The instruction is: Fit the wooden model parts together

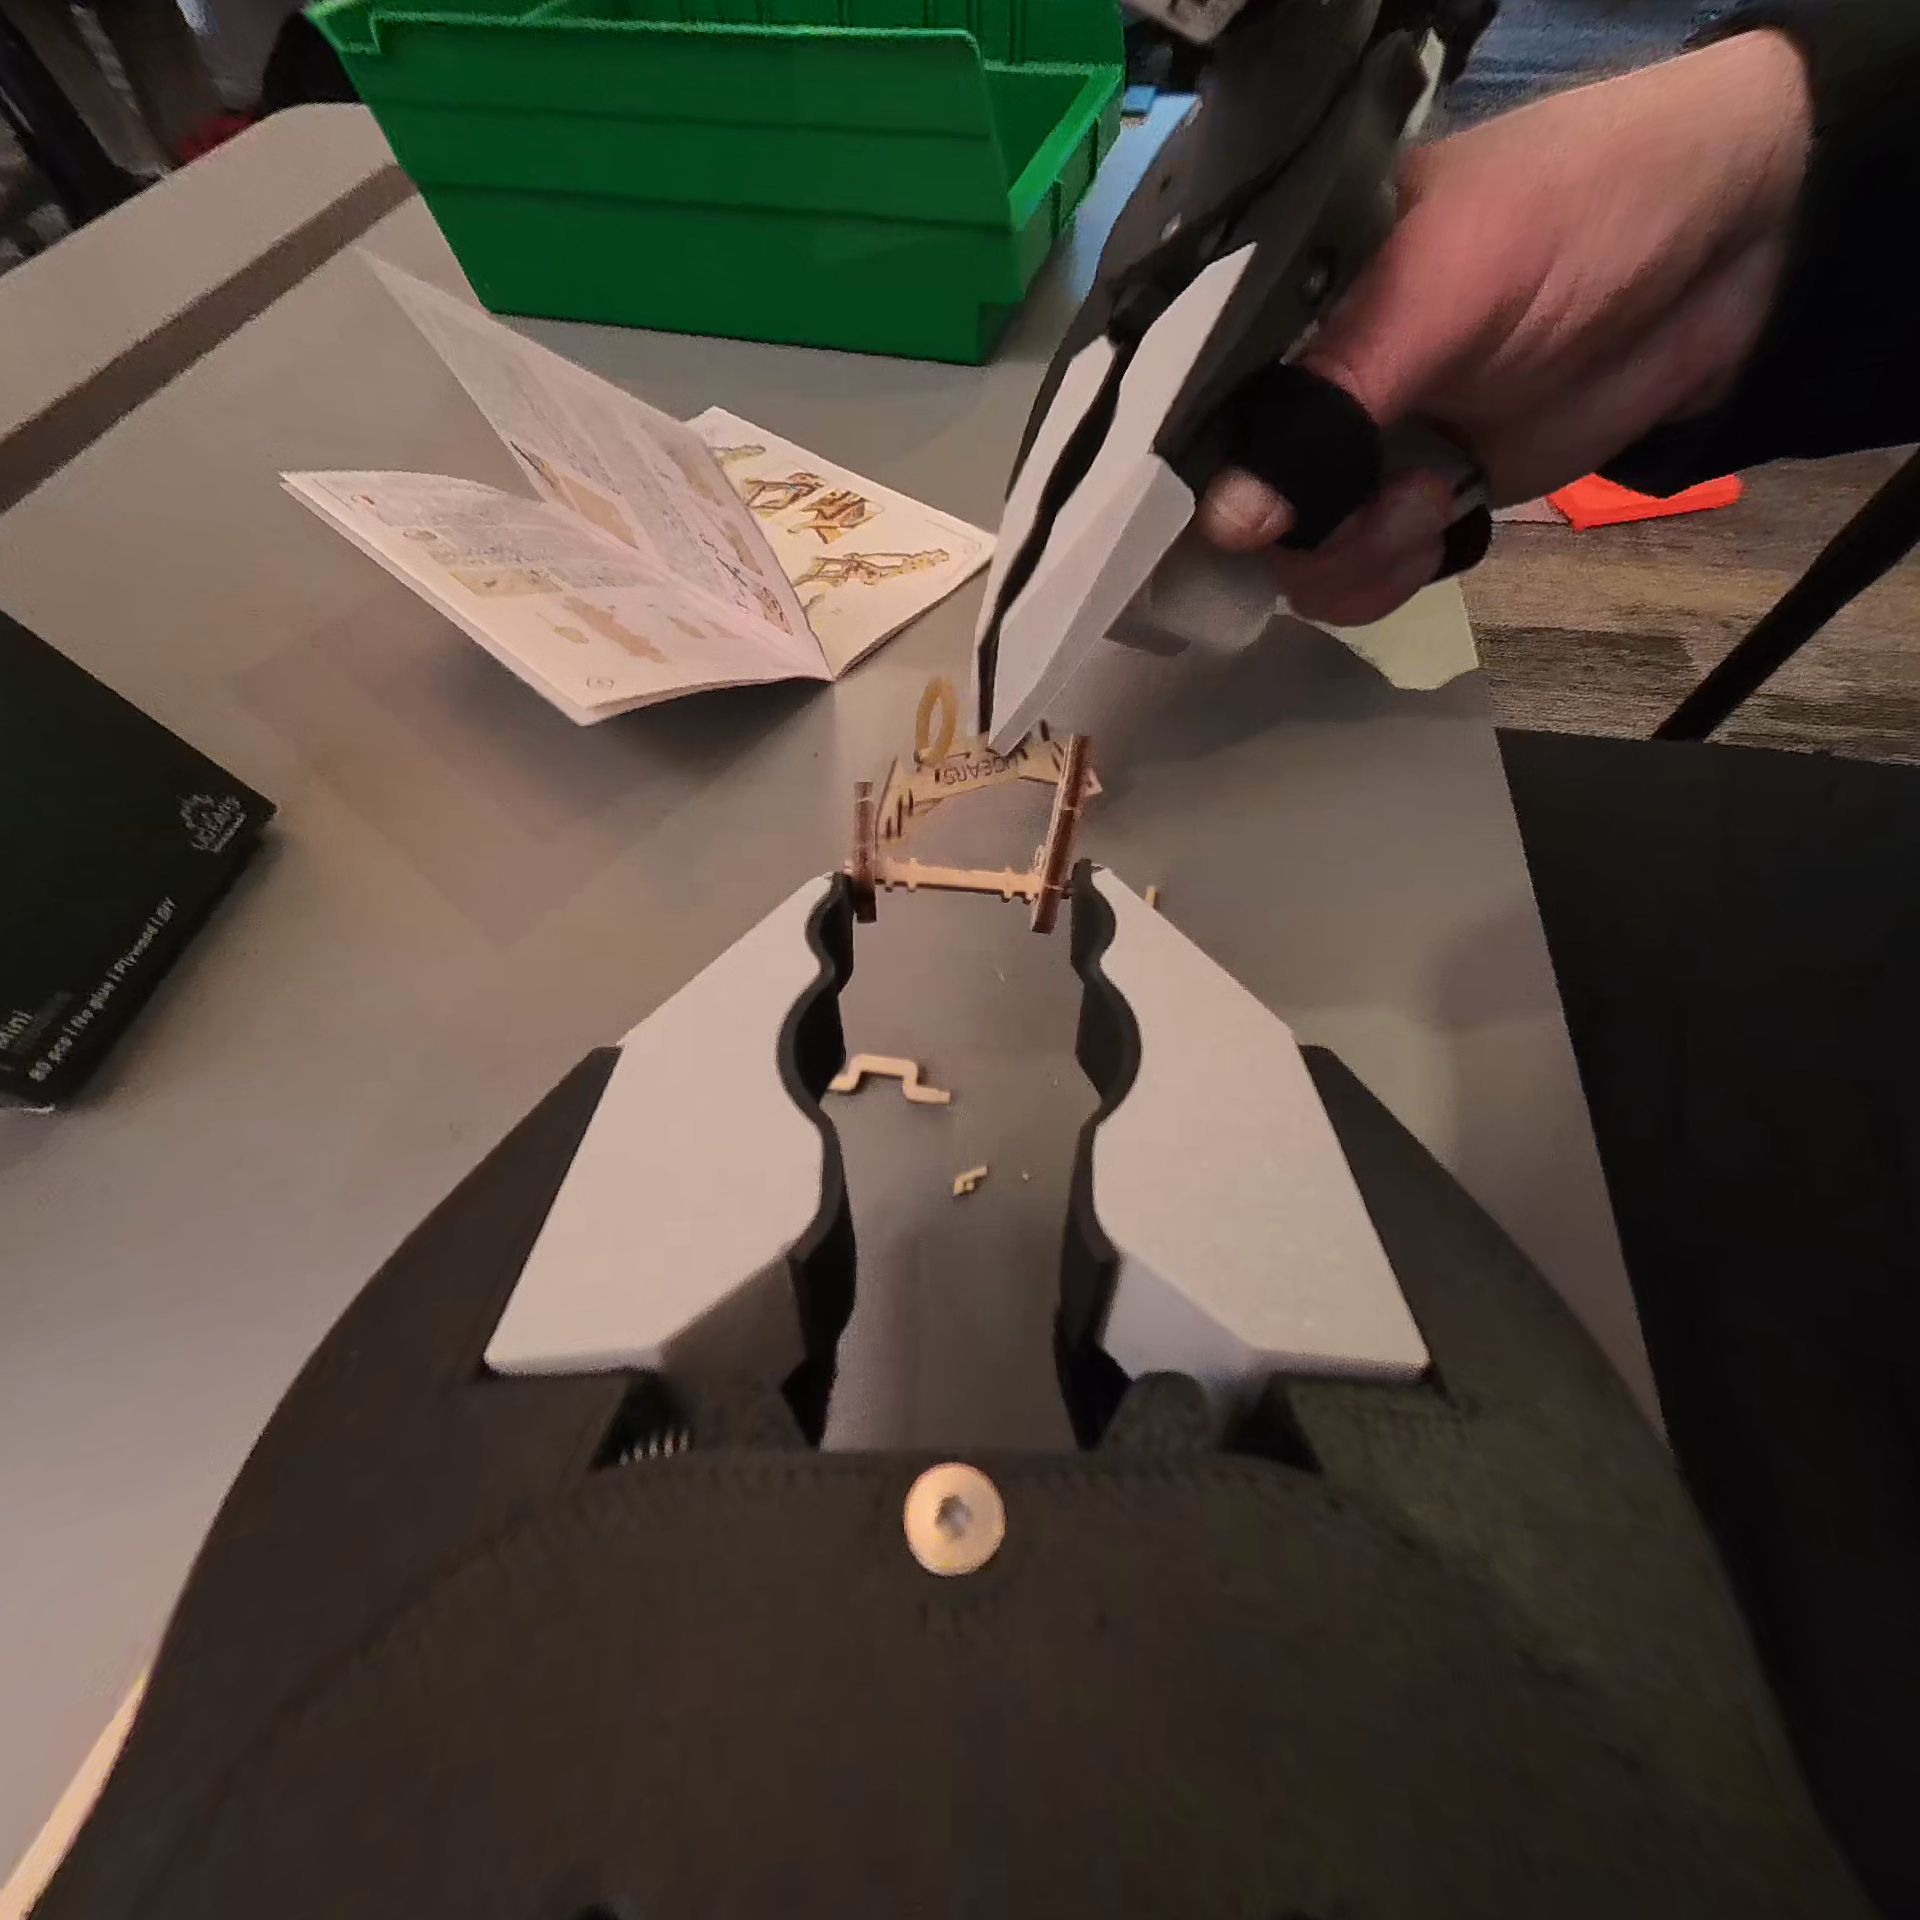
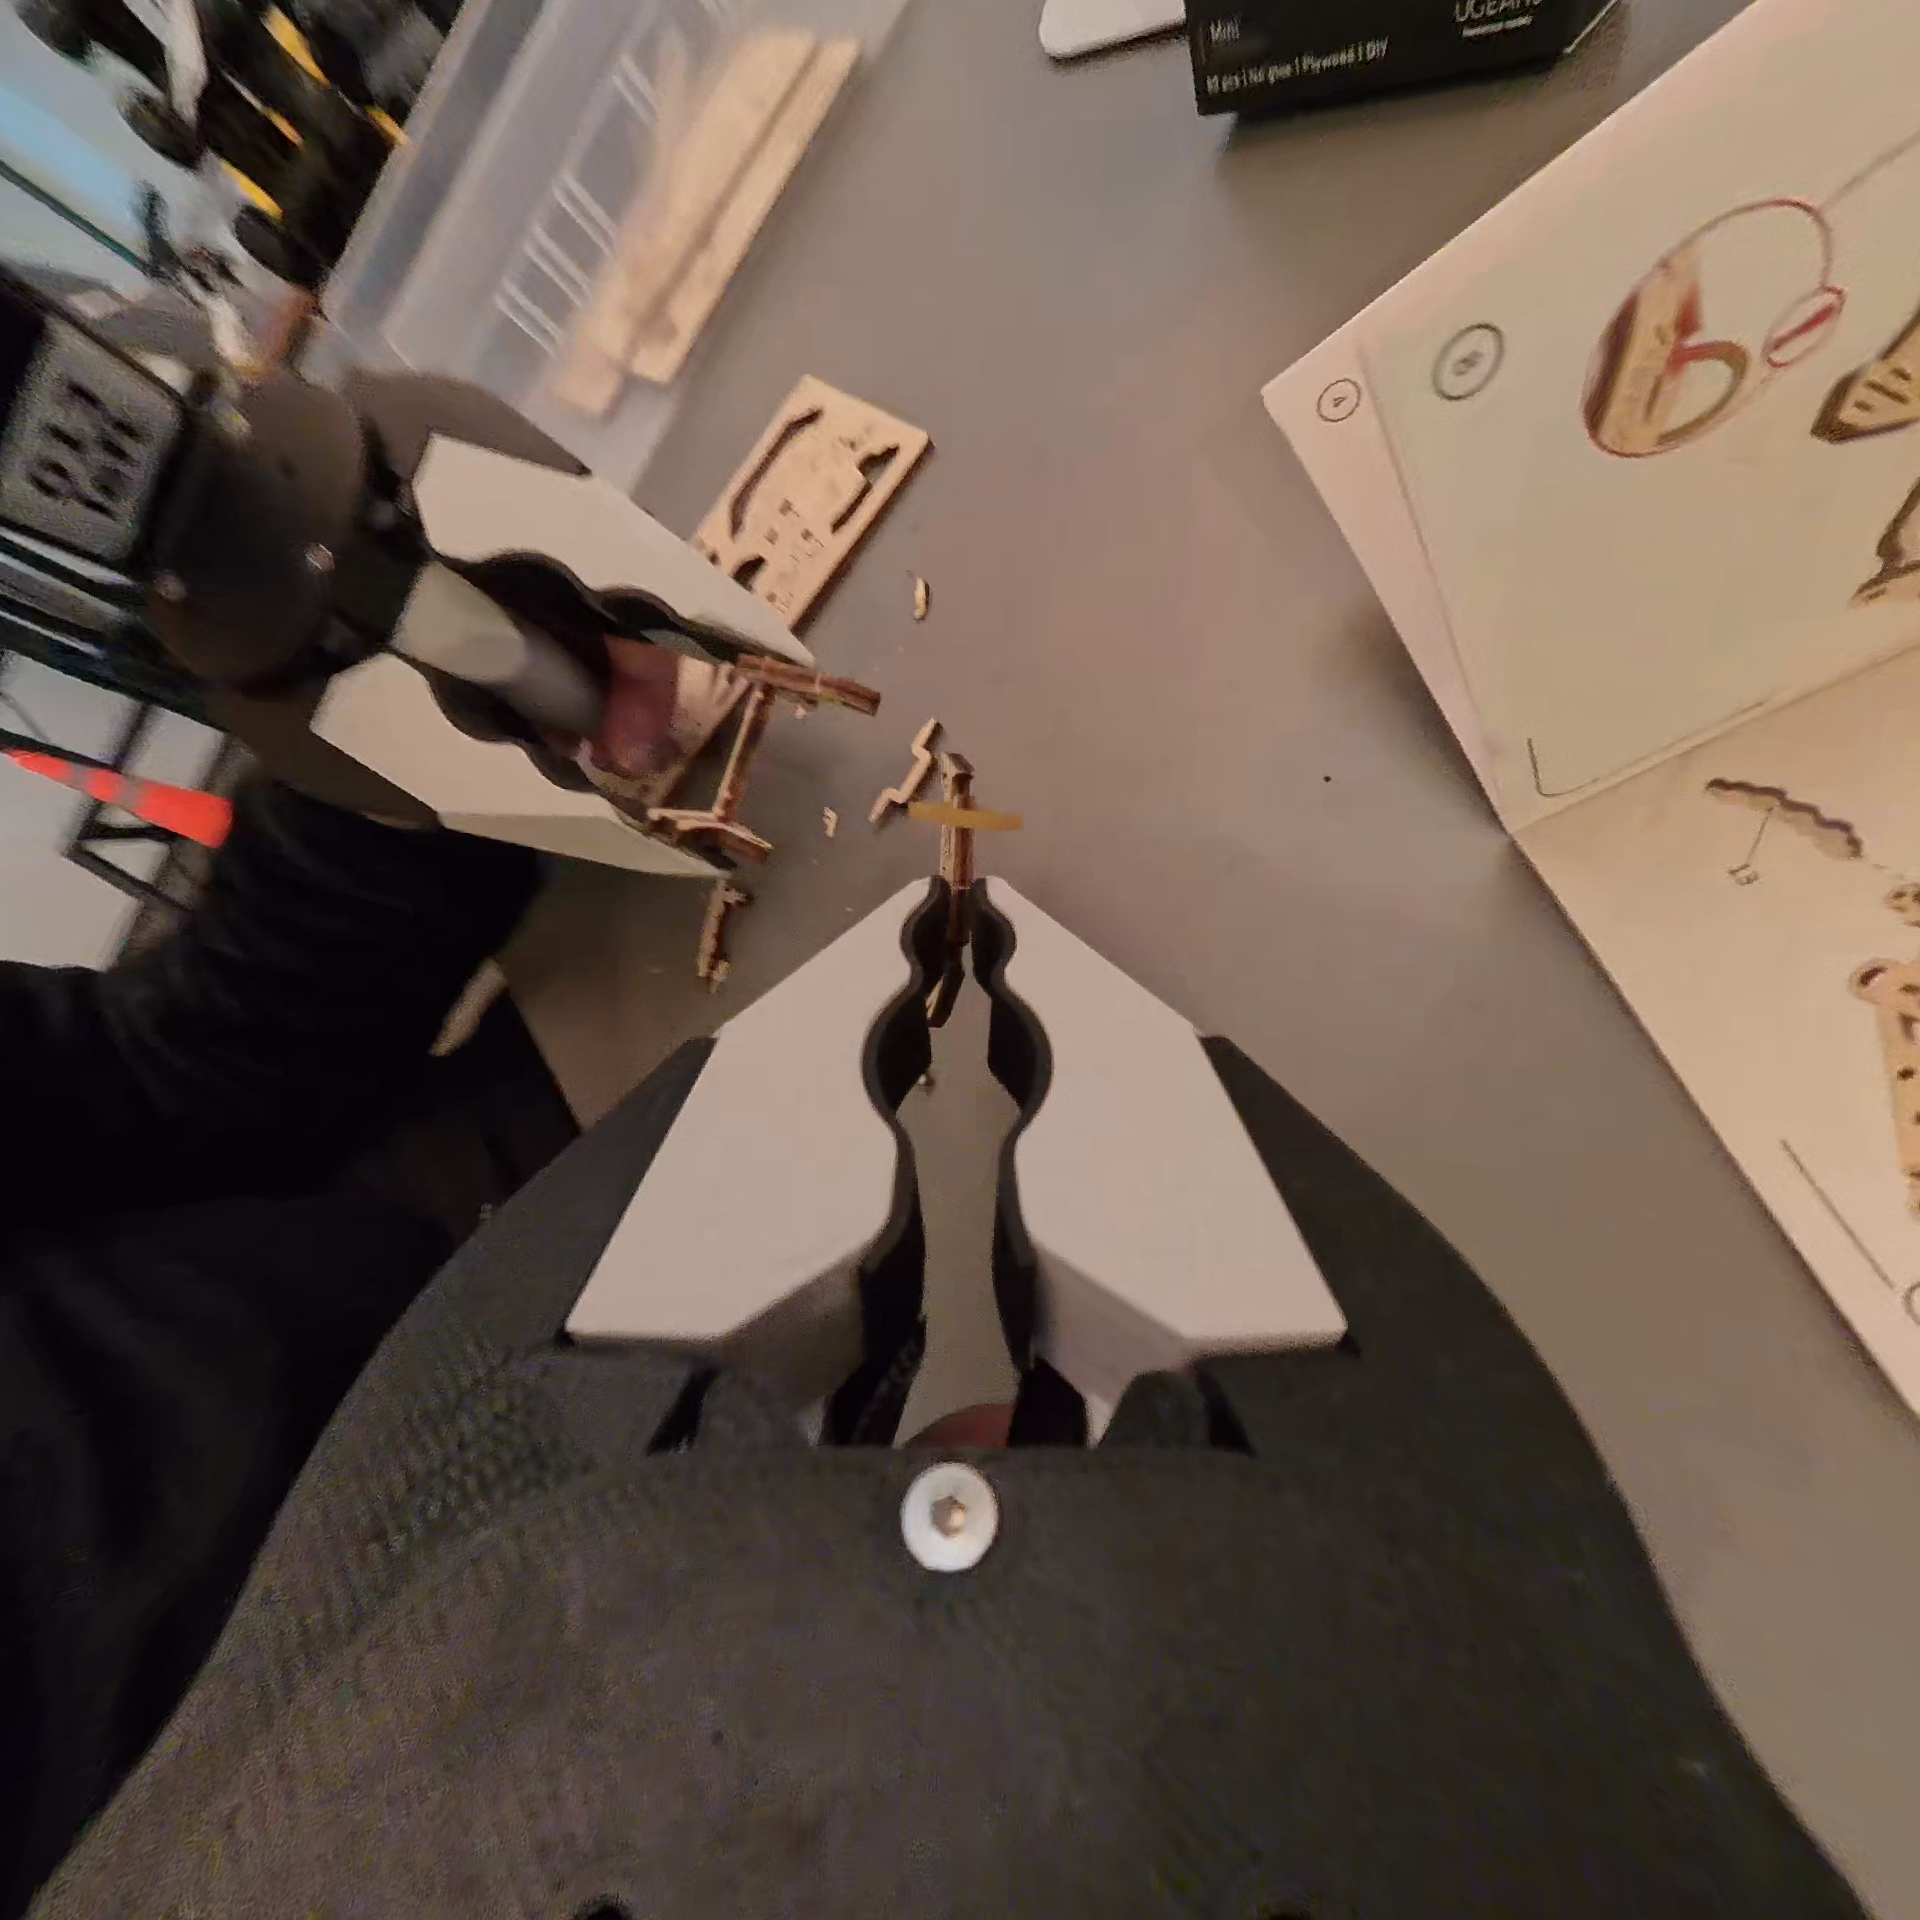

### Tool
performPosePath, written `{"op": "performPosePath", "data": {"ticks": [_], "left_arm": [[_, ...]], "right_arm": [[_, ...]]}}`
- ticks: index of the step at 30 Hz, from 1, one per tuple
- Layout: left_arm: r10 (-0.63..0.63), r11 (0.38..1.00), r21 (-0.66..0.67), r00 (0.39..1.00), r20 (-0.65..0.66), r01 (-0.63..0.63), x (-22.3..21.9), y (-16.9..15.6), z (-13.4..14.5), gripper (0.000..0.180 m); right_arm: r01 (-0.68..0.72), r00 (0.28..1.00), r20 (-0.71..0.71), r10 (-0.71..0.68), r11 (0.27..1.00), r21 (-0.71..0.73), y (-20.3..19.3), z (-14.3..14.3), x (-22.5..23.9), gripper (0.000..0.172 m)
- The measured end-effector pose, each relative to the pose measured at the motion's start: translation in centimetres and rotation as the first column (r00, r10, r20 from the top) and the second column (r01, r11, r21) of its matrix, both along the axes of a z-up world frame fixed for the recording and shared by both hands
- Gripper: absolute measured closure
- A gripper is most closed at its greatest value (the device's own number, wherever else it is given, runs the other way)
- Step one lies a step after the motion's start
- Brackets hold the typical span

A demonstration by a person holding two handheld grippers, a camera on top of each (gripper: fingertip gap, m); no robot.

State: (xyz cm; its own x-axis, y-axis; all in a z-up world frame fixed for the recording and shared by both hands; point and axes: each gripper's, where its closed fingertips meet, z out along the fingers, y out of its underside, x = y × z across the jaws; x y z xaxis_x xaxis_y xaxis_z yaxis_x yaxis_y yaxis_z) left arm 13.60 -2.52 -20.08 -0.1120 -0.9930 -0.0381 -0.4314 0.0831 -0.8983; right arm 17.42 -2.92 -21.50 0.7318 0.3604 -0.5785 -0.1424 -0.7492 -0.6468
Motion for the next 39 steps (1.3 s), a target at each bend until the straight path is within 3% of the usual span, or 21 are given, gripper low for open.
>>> {"op": "performPosePath", "data": {"ticks": [1,4,6,8,9,11,12,16,18,22,26,30,39], "left_arm": [[-0.003,1.0,0.005,1.0,0.005,0.003,0.2,-0.1,0.1,0.14],[0.002,1.0,0.005,1.0,0.01,-0.002,0.5,-0.2,0.0,0.14],[0.0,1.0,0.005,1.0,0.003,0.0,0.5,-0.2,-0.1,0.14],[0.006,1.0,0.011,1.0,-0.006,-0.006,0.5,0.0,-0.3,0.14],[0.009,1.0,0.008,1.0,-0.011,-0.009,0.5,0.1,-0.3,0.14],[0.016,1.0,0.013,1.0,-0.019,-0.016,0.5,0.2,-0.4,0.14],[0.016,1.0,0.017,1.0,-0.023,-0.015,0.5,0.1,-0.5,0.14],[0.019,0.999,0.029,0.999,-0.046,-0.018,0.7,0.2,-0.9,0.14],[0.018,0.999,0.036,0.998,-0.053,-0.016,0.7,0.1,-1.1,0.14],[0.014,0.999,0.033,0.998,-0.055,-0.012,0.6,0.1,-1.1,0.14],[0.011,0.999,0.032,0.998,-0.06,-0.009,0.5,0.1,-1.2,0.14],[0.009,0.999,0.049,0.998,-0.06,-0.006,0.7,0.2,-1.2,0.14],[-0.001,0.993,0.114,0.999,-0.038,0.005,1.1,0.2,-0.9,0.14]], "right_arm": [[0.011,0.999,-0.032,-0.011,1.0,0.001,0.0,0.3,0.2,0.171],[0.031,0.996,-0.082,-0.031,1.0,0.0,-0.1,0.7,0.7,0.171],[0.004,1.0,0.025,-0.004,1.0,0.012,-0.5,0.3,1.3,0.171],[-0.046,0.971,0.235,0.035,0.998,0.042,-0.7,0.0,2.2,0.171],[-0.071,0.918,0.395,0.037,0.995,0.07,-0.5,-0.1,3.2,0.171],[-0.124,0.743,0.669,0.024,0.987,0.102,-0.2,-0.3,4.9,0.17],[-0.151,0.671,0.741,0.023,0.983,0.106,-0.1,-0.4,4.9,0.17],[-0.178,0.504,0.863,0.019,0.981,0.082,0.0,-2.5,4.2,0.17],[-0.187,0.511,0.86,0.017,0.978,0.091,-0.1,-2.6,2.9,0.17],[-0.215,0.555,0.83,0.05,0.973,0.084,-1.1,-2.8,1.3,0.151],[-0.197,0.7,0.712,0.056,0.974,0.117,-1.8,-1.3,1.3,0.149],[-0.073,0.88,0.475,0.031,0.995,0.072,-1.2,-0.7,3.0,0.15],[-0.13,0.897,0.421,0.133,0.991,-0.036,0.0,-3.4,2.9,0.157]]}}
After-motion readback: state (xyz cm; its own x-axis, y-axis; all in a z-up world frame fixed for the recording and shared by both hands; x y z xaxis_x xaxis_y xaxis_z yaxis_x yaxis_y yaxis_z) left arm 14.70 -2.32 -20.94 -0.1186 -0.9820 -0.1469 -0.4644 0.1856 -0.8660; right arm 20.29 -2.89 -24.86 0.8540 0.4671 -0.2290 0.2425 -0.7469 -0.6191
